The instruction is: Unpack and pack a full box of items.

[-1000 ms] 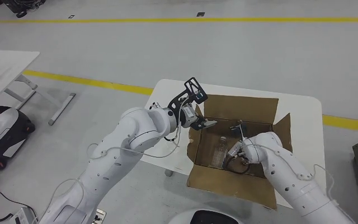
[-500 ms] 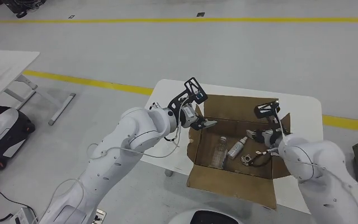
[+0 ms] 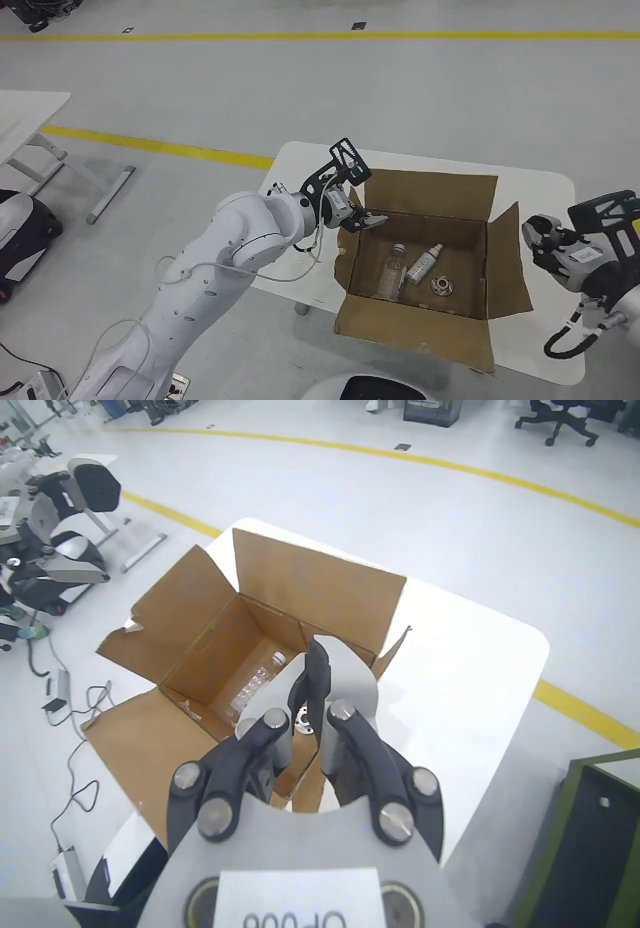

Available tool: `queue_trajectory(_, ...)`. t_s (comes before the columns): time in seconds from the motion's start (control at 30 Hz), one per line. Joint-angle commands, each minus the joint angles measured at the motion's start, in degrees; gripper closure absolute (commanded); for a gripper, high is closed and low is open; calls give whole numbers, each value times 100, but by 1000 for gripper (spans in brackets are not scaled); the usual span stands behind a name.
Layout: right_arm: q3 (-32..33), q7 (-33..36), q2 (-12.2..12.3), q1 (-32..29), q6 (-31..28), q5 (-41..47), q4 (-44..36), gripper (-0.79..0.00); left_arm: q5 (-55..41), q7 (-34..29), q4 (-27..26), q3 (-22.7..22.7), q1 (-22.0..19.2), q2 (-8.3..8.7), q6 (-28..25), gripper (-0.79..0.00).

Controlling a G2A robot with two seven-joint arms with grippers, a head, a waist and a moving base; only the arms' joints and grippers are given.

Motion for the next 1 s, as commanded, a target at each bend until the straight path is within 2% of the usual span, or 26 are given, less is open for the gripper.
queue_trajectory(0.0, -10, -3, -1, 3, 7, -153, -2, 0, 0, 0, 0, 0, 0, 0, 0, -785)
queue_trajectory(0.17, -5, -36, 1, -11, 2, -196, -1, 0, 0, 0, 0, 0, 0, 0, 0, -785)
queue_trajectory(0.37, 516, -1712, 15, -712, -271, -312, 21, 0, 39, 93, 21, -10, 40, 0, 3, -785)
queue_trajectory(0.47, 786, -2411, 17, -1017, -465, -126, 207, 0, 641, 308, 54, -68, 143, 14, 163, -785)
queue_trajectory(0.57, 984, -2845, 32, -1211, -682, -208, 530, 0, 1287, 398, 32, -1, 277, 17, 353, -785)
queue_trajectory(0.67, 1027, -3201, 38, -1302, -703, -407, 972, 0, 2082, 744, 40, 101, 461, 25, 397, -785)
queue_trajectory(0.7, 1021, -3278, 38, -1318, -671, -450, 1100, 0, 2201, 873, 54, 131, 549, 22, 440, -372)
queue_trajectory(0.73, 997, -3344, 39, -1328, -700, -452, 1197, 0, 2377, 908, 92, 141, 634, 24, 499, -231)
queue_trajectory(0.77, 998, -3411, 39, -1335, -654, -492, 1310, 0, 2612, 929, 79, 167, 703, 29, 506, 0)
queue_trajectory(0.97, 702, -3528, 34, -1249, -671, -535, 1763, 0, 3188, 942, 130, 100, 1100, 22, 932, 0)
